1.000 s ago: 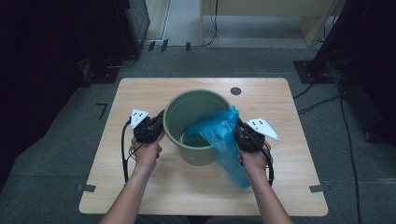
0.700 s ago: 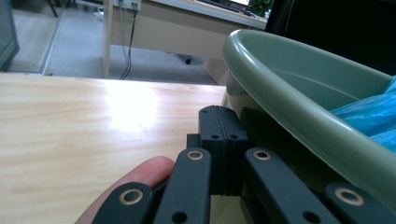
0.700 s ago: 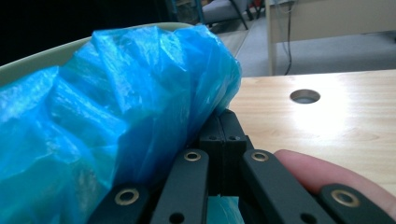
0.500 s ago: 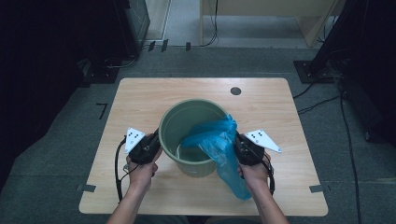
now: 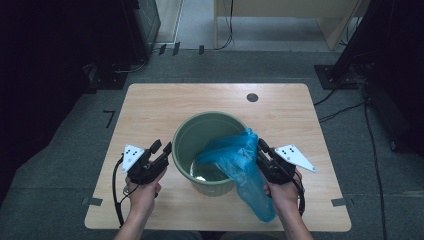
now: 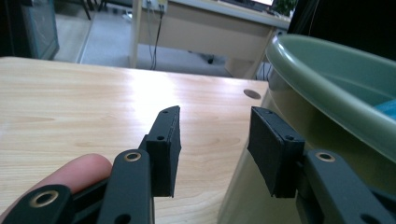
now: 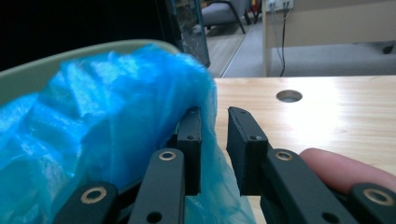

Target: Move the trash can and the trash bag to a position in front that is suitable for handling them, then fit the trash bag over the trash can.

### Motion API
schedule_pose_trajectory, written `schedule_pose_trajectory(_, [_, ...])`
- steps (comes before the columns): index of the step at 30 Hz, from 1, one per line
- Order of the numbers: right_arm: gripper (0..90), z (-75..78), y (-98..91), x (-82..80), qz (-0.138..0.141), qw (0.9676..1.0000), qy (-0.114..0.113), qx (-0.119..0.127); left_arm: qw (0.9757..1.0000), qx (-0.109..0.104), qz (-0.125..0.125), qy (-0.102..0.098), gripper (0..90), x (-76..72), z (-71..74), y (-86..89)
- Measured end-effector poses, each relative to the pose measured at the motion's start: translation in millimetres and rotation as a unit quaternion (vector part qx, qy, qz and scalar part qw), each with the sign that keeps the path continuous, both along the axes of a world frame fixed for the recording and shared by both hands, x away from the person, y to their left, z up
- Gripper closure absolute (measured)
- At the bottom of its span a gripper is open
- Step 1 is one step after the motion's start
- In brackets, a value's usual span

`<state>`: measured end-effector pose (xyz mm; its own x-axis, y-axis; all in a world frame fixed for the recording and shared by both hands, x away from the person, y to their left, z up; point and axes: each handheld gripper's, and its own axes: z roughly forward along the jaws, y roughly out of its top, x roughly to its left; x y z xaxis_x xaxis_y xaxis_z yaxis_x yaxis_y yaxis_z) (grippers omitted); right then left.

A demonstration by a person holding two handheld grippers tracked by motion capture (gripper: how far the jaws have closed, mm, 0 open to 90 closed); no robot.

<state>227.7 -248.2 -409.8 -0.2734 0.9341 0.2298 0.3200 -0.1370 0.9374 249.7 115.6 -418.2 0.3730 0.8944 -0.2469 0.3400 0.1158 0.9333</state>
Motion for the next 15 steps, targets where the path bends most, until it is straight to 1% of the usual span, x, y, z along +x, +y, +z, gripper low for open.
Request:
schedule_pose_trajectory(3, [76.0,2.4,-1.5,-1.8,-0.001,1.0000,-0.003,0.005,1.0000,0.001,-0.002,-0.004,52.6,-3.5,0.4,1.6])
schedule_pose_trajectory(4, [76.0,2.4,-0.3,-1.9,0.001,1.0000,-0.003,0.006,1.0000,0.003,-0.009,-0.002,52.4,-4.8,-0.1,-0.3])
schedule_pose_trajectory(5, [77.0,2.2,1.6,-2.0,0.001,1.0000,-0.002,0.005,1.0000,0.003,-0.009,-0.002,51.9,-4.8,-0.1,-0.3])
schedule_pose_trajectory(6, [77.0,2.2,1.6,-2.0,0.001,1.0000,-0.002,0.005,0.9999,0.004,-0.013,-0.001,51.9,-4.9,-0.6,-2.4])
schedule_pose_trajectory(7, [77.2,1.8,4.6,-1.5,-0.001,1.0000,-0.001,0.006,0.9997,0.006,-0.023,0.001,51.7,-5.5,-1.9,-8.9])
schedule_pose_trajectory(8, [78.2,1.7,5.5,-0.5,0.002,1.0000,-0.001,0.008,0.9997,0.006,-0.023,0.001,53.5,-5.5,-1.9,-8.9])
schedule_pose_trajectory(9, [79.0,1.8,7.1,0.0,-0.001,1.0000,0.002,0.008,0.9997,0.011,-0.020,0.000,55.7,-5.7,-1.9,-12.5])
schedule_pose_trajectory(10, [79.0,1.8,7.1,0.0,-0.001,1.0000,0.002,0.008,0.9998,0.016,-0.013,-0.002,55.7,-5.2,-1.5,-15.1])
schedule_pose_trajectory(11, [79.3,0.6,9.3,3.2,-0.004,1.0000,0.005,0.004,0.9998,0.017,-0.011,0.001,56.1,-3.1,-0.7,-16.8])
schedule_pose_trajectory(13, [80.8,-0.7,10.7,5.3,-0.002,1.0000,0.008,0.005,0.9998,0.013,-0.013,0.007,56.2,2.2,-0.1,-19.3])
schedule_pose_trajectory(14, [81.7,-2.8,13.6,9.2,-0.010,0.9999,0.004,0.005,0.9999,0.009,-0.004,0.009,58.2,7.5,-0.1,-21.9])
schedule_pose_trajectory(15, [81.7,-2.6,13.8,12.0,-0.013,0.9999,0.005,0.007,0.9999,0.007,-0.004,0.013,58.3,10.9,0.3,-22.8])
